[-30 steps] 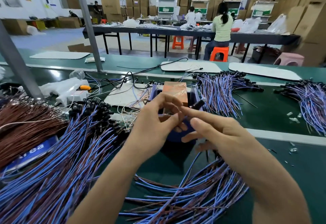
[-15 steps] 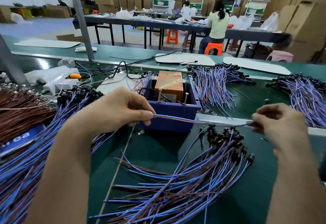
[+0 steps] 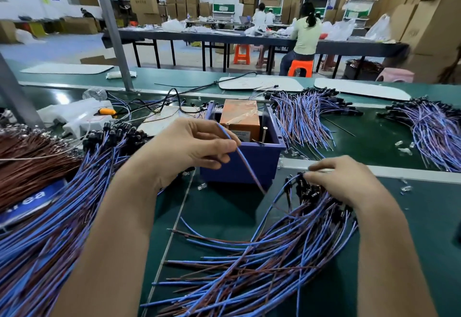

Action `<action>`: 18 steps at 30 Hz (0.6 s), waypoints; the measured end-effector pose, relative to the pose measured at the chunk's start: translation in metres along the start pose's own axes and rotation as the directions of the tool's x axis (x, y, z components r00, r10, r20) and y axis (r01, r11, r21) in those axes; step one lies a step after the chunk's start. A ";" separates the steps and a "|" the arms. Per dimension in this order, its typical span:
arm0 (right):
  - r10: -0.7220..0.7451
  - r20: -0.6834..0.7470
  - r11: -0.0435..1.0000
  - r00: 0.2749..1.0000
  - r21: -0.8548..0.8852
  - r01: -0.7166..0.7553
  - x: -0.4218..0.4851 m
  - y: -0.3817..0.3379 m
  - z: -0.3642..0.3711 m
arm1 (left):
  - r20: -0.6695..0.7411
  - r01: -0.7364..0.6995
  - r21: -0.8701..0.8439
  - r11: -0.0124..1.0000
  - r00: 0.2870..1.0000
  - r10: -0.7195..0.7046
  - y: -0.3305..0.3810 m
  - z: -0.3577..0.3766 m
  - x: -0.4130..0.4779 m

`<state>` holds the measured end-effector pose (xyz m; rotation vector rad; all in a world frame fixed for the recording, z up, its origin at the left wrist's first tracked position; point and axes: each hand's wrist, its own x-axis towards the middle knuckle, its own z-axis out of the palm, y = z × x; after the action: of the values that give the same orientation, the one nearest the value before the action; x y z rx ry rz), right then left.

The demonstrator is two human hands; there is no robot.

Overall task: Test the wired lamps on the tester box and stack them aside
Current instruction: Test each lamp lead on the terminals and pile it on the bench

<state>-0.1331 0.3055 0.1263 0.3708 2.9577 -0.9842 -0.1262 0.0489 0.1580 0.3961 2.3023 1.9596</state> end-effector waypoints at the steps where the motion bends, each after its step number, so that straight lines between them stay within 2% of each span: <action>1: -0.040 -0.035 0.998 0.999 0.046 0.042 -0.005 -0.008 0.000 | 0.013 0.017 0.008 1.000 1.000 -0.018 -0.003 0.004 0.003; 3: -0.157 -0.076 0.947 0.985 0.273 0.172 -0.014 -0.026 0.003 | 0.019 0.045 -0.024 0.999 0.999 -0.044 -0.009 0.013 0.008; 4: -0.217 -0.056 0.873 0.975 0.436 0.219 -0.019 -0.035 0.005 | 0.011 0.057 -0.053 0.997 0.998 -0.057 -0.011 0.017 0.010; 6: -0.314 0.040 0.715 0.948 0.667 0.209 -0.026 -0.050 0.013 | -0.023 0.067 -0.106 0.992 0.997 -0.070 -0.015 0.025 0.015; 7: -0.348 0.075 0.679 0.934 0.707 0.197 -0.028 -0.055 0.017 | -0.049 0.066 -0.127 0.990 0.996 -0.072 -0.017 0.027 0.016; 9: -0.367 0.090 0.680 0.926 0.706 0.200 -0.028 -0.059 0.026 | -0.098 0.056 -0.145 0.988 0.993 -0.071 -0.020 0.031 0.019; 18: -0.296 0.006 0.634 0.955 0.749 0.191 -0.014 -0.053 0.044 | -0.210 0.018 -0.083 0.996 0.977 -0.035 -0.027 0.036 0.026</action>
<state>-0.1345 0.2355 0.1237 -0.1293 2.3617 -2.1537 -0.1463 0.0863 0.1275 0.1551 2.3241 2.1682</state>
